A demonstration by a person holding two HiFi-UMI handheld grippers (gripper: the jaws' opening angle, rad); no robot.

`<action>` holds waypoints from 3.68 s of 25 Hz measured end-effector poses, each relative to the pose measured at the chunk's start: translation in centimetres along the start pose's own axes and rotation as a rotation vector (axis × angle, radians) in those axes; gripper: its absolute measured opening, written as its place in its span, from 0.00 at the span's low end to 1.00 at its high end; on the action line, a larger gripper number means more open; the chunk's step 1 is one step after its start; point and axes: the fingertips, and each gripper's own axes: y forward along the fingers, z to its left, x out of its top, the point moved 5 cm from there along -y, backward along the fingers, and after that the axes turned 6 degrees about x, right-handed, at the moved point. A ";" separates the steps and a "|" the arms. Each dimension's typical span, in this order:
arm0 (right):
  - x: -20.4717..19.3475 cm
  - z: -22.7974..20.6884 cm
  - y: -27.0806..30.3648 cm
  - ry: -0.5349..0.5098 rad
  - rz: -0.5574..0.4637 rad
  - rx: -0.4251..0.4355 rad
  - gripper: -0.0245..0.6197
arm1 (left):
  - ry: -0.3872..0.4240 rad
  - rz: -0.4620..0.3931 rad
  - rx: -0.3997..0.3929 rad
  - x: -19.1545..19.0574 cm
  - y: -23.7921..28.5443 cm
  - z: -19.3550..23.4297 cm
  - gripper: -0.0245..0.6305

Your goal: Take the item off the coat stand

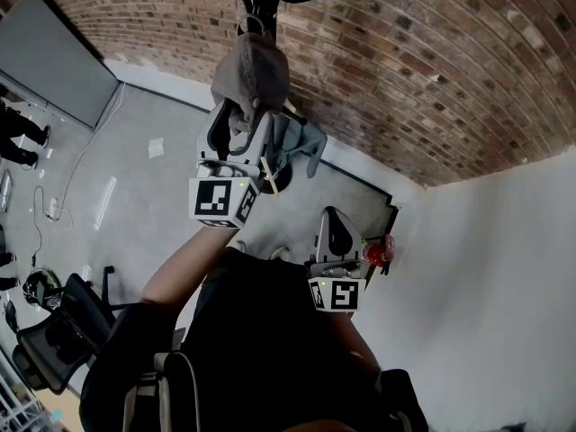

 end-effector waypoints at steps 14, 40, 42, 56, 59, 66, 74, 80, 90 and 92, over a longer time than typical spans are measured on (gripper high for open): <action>-0.2 0.1 -0.4 -0.006 0.008 0.013 0.07 | -0.003 0.008 0.018 0.4 1.0 0.0 0.45; 0.4 0.5 -2.2 0.010 -0.008 0.010 0.07 | -0.022 -0.039 0.083 2.0 -0.3 -0.2 0.16; 0.5 0.3 -2.5 0.011 -0.013 0.002 0.07 | -0.025 -0.043 0.082 2.1 -0.5 -0.3 0.15; -0.1 1.5 -3.9 0.018 -0.008 0.000 0.07 | -0.044 -0.074 0.068 3.7 -1.8 -0.2 0.11; -0.1 1.4 -4.1 0.021 -0.011 -0.008 0.07 | -0.045 -0.077 0.066 4.1 -1.9 -0.1 0.11; -0.3 1.5 -4.3 0.023 -0.009 -0.006 0.07 | -0.092 -0.090 0.062 5.1 -2.2 -0.1 0.11; -0.4 1.0 -4.3 0.022 -0.009 -0.001 0.07 | -0.124 -0.109 0.058 6.3 -2.5 -0.2 0.10; -0.4 1.1 -3.8 0.020 -0.016 0.013 0.07 | -0.133 -0.143 0.063 7.3 -2.7 0.2 0.10; -0.4 1.4 -3.7 0.011 -0.004 0.012 0.07 | -0.170 -0.155 0.038 9.0 -2.6 0.9 0.10; -0.3 1.2 -3.7 0.010 -0.002 0.005 0.07 | -0.175 -0.150 0.045 9.1 -2.7 1.0 0.10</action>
